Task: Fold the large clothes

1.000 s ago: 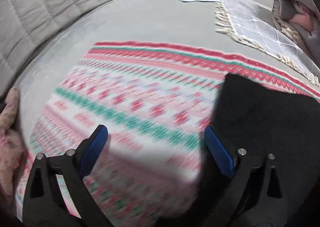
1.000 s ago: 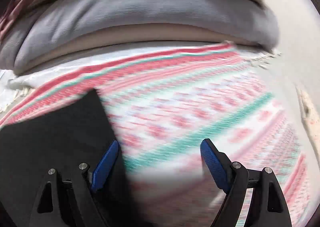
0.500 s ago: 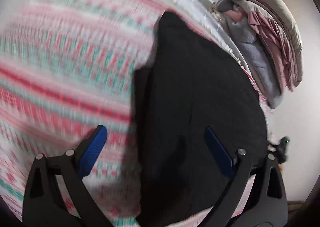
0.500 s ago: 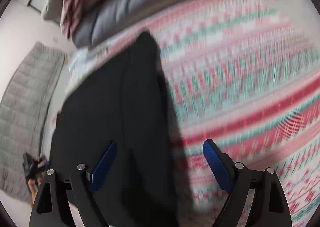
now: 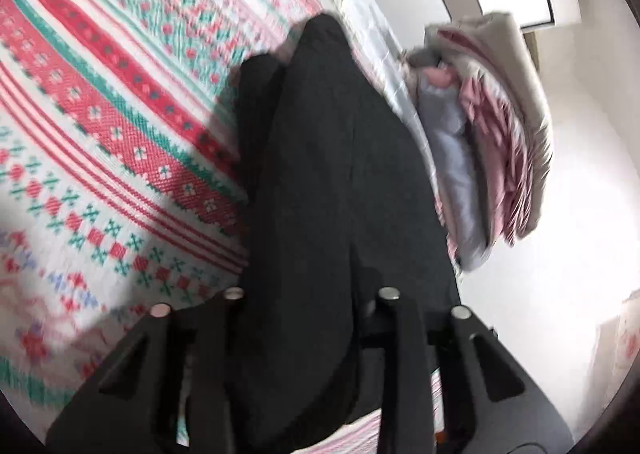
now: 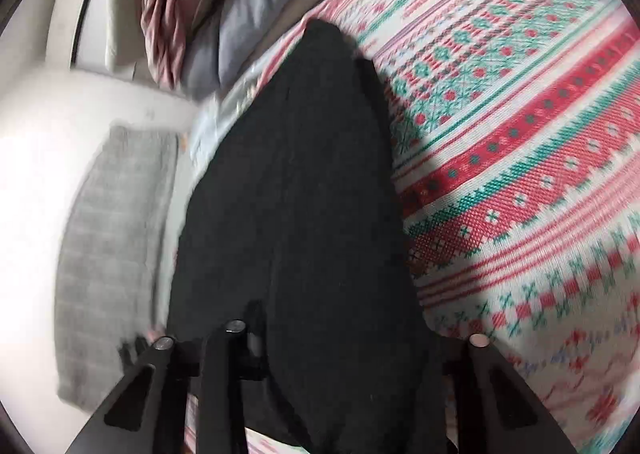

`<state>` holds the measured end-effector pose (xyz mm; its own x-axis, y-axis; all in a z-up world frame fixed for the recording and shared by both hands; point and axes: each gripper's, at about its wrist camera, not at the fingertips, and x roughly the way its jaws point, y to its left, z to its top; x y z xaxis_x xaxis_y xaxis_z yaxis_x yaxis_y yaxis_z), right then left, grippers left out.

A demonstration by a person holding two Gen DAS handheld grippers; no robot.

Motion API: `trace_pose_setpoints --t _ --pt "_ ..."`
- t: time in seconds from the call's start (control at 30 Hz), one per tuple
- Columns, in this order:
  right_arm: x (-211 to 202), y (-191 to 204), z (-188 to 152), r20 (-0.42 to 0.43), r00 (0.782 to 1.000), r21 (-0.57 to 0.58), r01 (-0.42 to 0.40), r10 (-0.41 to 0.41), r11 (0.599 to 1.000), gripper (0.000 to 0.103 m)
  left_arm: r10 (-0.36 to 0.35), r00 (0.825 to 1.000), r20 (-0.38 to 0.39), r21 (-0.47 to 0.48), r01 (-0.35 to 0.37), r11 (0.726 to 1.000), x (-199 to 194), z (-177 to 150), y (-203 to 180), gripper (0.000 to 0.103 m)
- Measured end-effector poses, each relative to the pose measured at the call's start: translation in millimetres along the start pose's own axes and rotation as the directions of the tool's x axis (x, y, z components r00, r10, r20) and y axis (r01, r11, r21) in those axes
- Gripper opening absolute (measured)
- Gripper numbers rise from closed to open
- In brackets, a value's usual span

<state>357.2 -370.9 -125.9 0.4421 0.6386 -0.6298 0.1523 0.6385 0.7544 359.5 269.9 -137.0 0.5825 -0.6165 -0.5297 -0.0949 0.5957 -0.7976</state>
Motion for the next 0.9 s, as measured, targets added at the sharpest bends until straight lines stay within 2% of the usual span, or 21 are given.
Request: trace_pose_setpoints --t 0.07,0.17,0.3,0.43,0.5,0.53,0.57,0.6,0.63,0.67,0.7,0.73,0.77,0.8,0.83,0.9 --pt "-16.7 21.2 -9.3 0.041 0.999 -0.035 -0.005 0.006 0.999 0.028 -0.028 0.999 0.028 0.019 0.028 0.999 -16.7 -3.2 -20.0 0.025" --pt "-57.8 59.6 -21.1 0.092 0.994 -0.090 -0.058 0.066 0.994 0.026 -0.111 0.993 0.048 0.030 0.110 0.994 -52.1 -10.4 -48.7 0.024" --pt "-110.9 100.9 -56.5 0.098 0.994 -0.167 -0.035 0.052 0.985 0.025 -0.150 0.987 0.055 0.055 0.147 0.988 -103.9 -27.8 -67.2 0.024" --pt "-158.3 87.2 -102.5 0.059 0.997 -0.143 -0.037 0.046 0.989 0.026 -0.174 0.985 0.006 0.008 0.174 0.985 -139.2 -56.6 -30.8 0.025" --pt "-168.8 70.9 -137.3 0.035 0.999 -0.125 -0.027 0.031 0.992 0.028 -0.142 0.990 -0.018 0.006 0.142 0.990 -140.6 -73.5 -6.0 0.026" --pt "-167.1 58.6 -150.8 0.019 1.000 -0.122 -0.006 0.009 0.992 0.030 -0.097 0.995 -0.025 0.015 0.098 0.995 -137.8 -81.0 7.0 0.028" --pt "-162.3 48.0 -157.7 0.006 1.000 -0.119 0.012 -0.011 0.993 0.032 -0.020 0.999 -0.032 0.036 0.021 0.999 -134.3 -89.6 21.5 0.031" --pt "-156.1 31.4 -169.9 -0.009 0.999 -0.111 0.052 -0.053 0.992 0.036 0.095 0.995 -0.038 0.045 -0.094 0.995 -127.9 -99.1 41.0 0.036" --pt "-154.0 19.6 -177.2 -0.016 0.995 -0.105 0.098 -0.100 0.990 0.045 0.142 0.989 -0.036 0.033 -0.141 0.989 -125.7 -104.9 55.8 0.047" --pt "-146.8 0.3 -186.7 -0.017 0.978 -0.093 0.206 -0.209 0.974 0.048 0.029 1.000 -0.008 -0.025 -0.029 0.999 -133.1 -110.8 72.2 0.047" --pt "-143.3 -18.7 -193.9 -0.015 0.958 -0.072 0.285 -0.287 0.956 0.061 -0.012 1.000 0.007 -0.073 0.013 0.997 -141.1 -113.9 77.9 0.047" --pt "-147.0 -30.8 -198.9 0.007 0.969 -0.035 0.245 -0.245 0.969 0.065 -0.018 1.000 0.017 -0.095 0.019 0.995 -148.3 -114.2 79.2 0.050" --pt "-153.3 -36.4 -203.0 0.033 0.978 -0.002 0.205 -0.205 0.979 0.065 -0.012 0.999 0.040 -0.108 0.016 0.994 -157.0 -115.7 78.3 0.058" --pt "-160.5 -37.1 -207.1 0.051 0.976 0.025 0.210 -0.211 0.977 0.066 0.003 0.998 0.064 -0.108 0.004 0.994 -165.5 -117.3 74.5 0.062" --pt "-168.2 -30.5 -210.1 0.077 0.959 0.025 0.271 -0.273 0.962 0.067 0.019 0.997 0.076 -0.101 -0.011 0.995 -172.0 -118.2 69.3 0.069" --pt "-181.7 -11.7 -214.7 0.145 0.926 -0.018 0.354 -0.348 0.935 0.067 0.045 0.995 0.083 -0.117 -0.035 0.993 -179.2 -120.9 63.0 0.074"
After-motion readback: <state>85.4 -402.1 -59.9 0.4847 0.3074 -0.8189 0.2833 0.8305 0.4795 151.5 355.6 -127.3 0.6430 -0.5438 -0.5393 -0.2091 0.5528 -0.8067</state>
